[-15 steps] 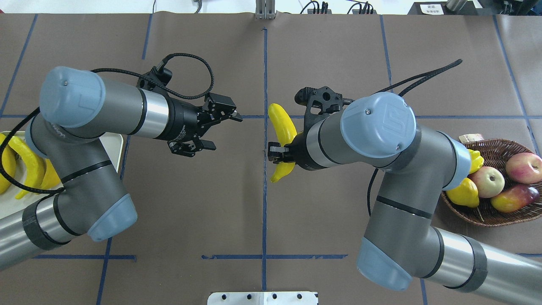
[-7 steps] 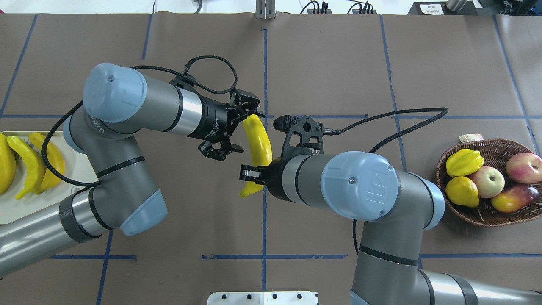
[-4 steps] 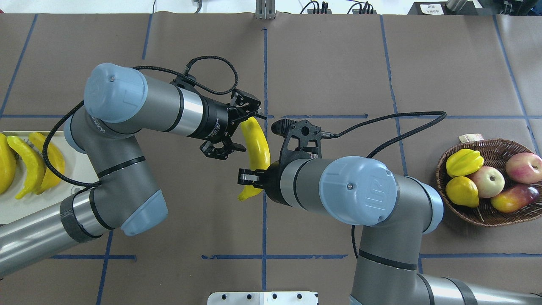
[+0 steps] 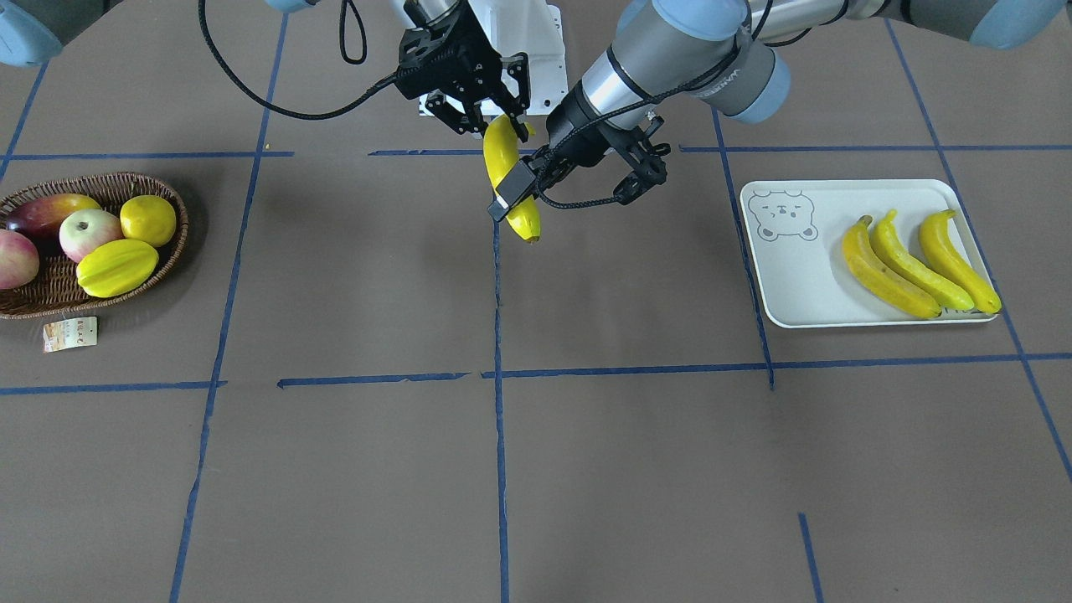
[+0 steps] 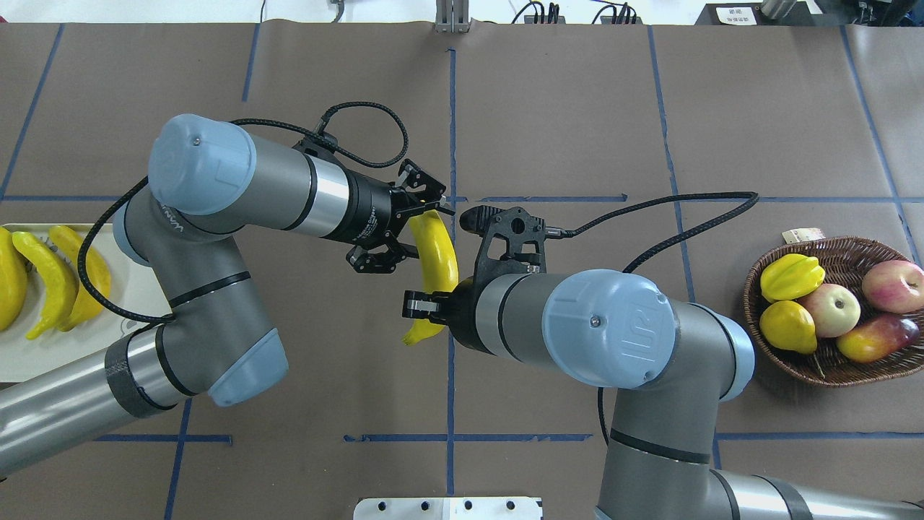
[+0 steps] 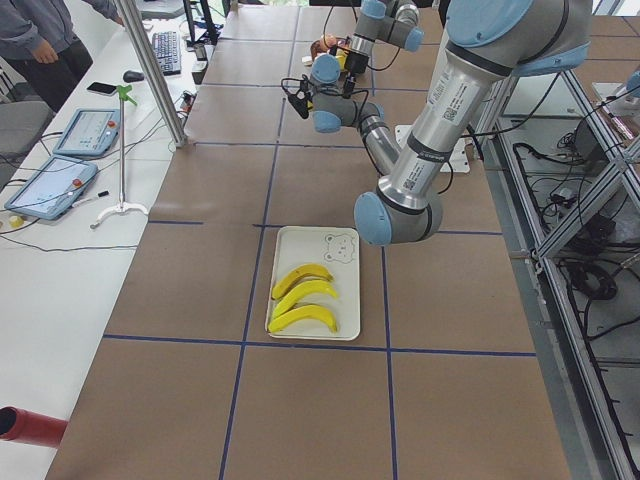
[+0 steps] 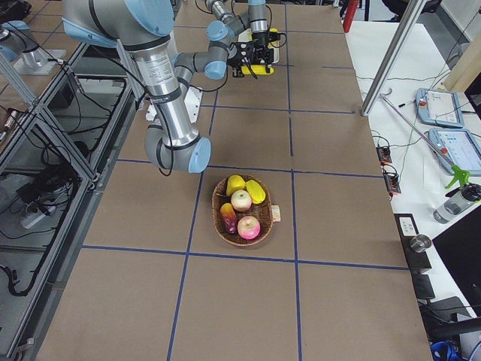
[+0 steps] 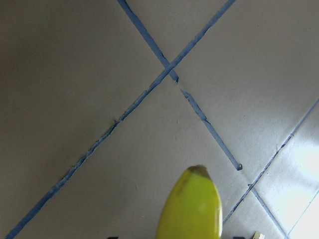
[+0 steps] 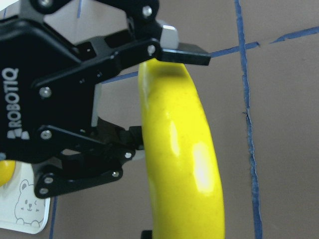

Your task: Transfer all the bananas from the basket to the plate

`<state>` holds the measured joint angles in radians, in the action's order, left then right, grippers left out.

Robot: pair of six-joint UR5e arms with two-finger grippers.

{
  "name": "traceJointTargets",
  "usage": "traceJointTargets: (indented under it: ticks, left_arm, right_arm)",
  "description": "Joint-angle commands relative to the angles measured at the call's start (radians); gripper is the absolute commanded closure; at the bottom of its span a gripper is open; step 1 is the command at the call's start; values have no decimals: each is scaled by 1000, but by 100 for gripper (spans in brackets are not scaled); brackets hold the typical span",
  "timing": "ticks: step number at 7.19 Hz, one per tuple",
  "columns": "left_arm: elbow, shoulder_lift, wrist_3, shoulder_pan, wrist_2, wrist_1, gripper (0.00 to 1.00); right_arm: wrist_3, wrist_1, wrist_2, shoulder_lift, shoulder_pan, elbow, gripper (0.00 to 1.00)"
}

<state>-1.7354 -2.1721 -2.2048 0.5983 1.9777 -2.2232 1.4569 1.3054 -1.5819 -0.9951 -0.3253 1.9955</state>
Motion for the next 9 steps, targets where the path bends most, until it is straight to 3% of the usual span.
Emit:
traceJointTargets:
  ticks: [1,2,3,5,9]
  left_arm:
    - [0,0,0,-2,1,-3,94]
    - [0,2,7,-2,1,-4,100]
    - [0,2,7,-2,1,-4,100]
    - [0,8,13,3,1,-4,100]
    - [2,112,20,49,-3,17,100]
  right_arm:
    - [-1,0,-7,1,0,5,78]
    - [3,0,-3,0,5,9,8]
    - [26,2,-10,-2,5,9,1]
    - [26,17,-29,-10,2,32,1]
    - [13,20,-350,-180,-214,134,1]
